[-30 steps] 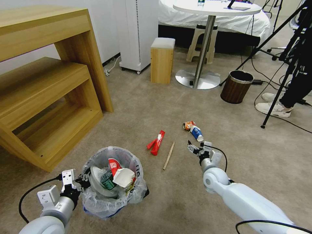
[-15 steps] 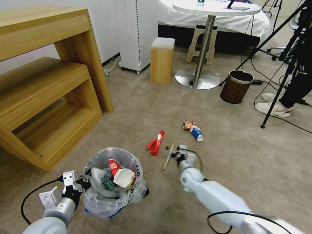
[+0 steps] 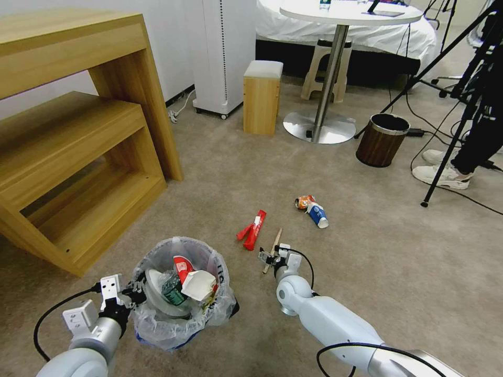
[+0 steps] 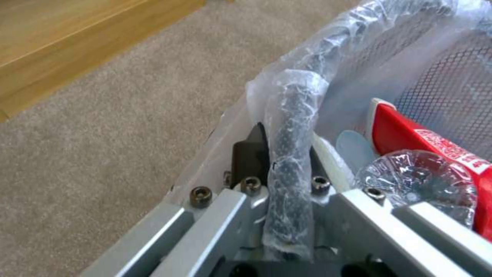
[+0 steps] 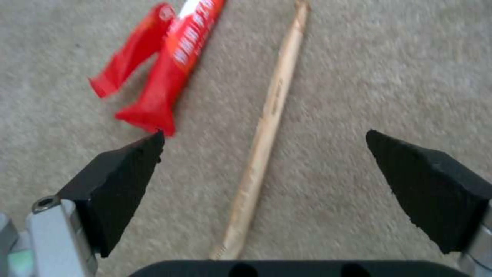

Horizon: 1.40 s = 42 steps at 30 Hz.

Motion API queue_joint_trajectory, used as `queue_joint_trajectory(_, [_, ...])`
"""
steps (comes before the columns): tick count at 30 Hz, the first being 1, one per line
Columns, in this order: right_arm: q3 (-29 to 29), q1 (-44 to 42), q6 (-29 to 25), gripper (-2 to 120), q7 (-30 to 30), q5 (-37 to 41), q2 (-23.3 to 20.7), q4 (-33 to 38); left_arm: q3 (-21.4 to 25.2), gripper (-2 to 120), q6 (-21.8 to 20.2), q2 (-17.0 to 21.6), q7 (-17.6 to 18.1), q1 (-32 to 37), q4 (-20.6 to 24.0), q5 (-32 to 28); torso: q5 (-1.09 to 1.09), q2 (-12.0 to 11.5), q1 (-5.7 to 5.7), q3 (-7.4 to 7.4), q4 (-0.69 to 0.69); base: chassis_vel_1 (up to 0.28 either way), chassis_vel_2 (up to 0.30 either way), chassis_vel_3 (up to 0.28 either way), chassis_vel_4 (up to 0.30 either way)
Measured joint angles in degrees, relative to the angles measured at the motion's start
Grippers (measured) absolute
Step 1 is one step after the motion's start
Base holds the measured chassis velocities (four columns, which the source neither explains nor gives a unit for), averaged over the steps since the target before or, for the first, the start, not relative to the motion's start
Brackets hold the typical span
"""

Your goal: Pick up the trash bin and place the garbage on the floor into it.

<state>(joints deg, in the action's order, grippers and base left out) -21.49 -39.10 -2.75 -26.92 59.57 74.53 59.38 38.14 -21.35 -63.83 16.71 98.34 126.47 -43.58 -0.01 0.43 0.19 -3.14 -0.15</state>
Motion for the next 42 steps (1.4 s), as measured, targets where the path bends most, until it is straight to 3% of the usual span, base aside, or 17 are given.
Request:
queue_joint_trajectory(11, [-0.2, 0.8, 6.1, 89, -2.6, -0.9, 2.2, -3.9, 0.0, 1, 0.4, -0.2, -0.1, -0.1, -0.5, 0.0, 0.0, 0.0, 0.0, 0.0, 0.01, 0.0, 0.0, 0.0, 0.0])
queue_joint_trajectory(19, [-0.8, 1.7, 6.3, 93, -1.9, -1.9, 2.9, -6.7, 0.0, 1, 0.7, -0.3, -0.2, 0.1, -0.7, 0.1, 0.0, 0.0, 0.0, 0.0, 0.01, 0.0, 0.0, 0.0, 0.0])
queue_joint_trajectory(42, [-1.9, 5.3, 5.6, 82, 1.3, -6.1, 5.3, -15.0, -0.4, 1, 1.4, -0.9, -0.9, 0.7, -0.3, 0.8, 0.0, 0.0, 0.0, 0.0, 0.01, 0.0, 0.0, 0.0, 0.0])
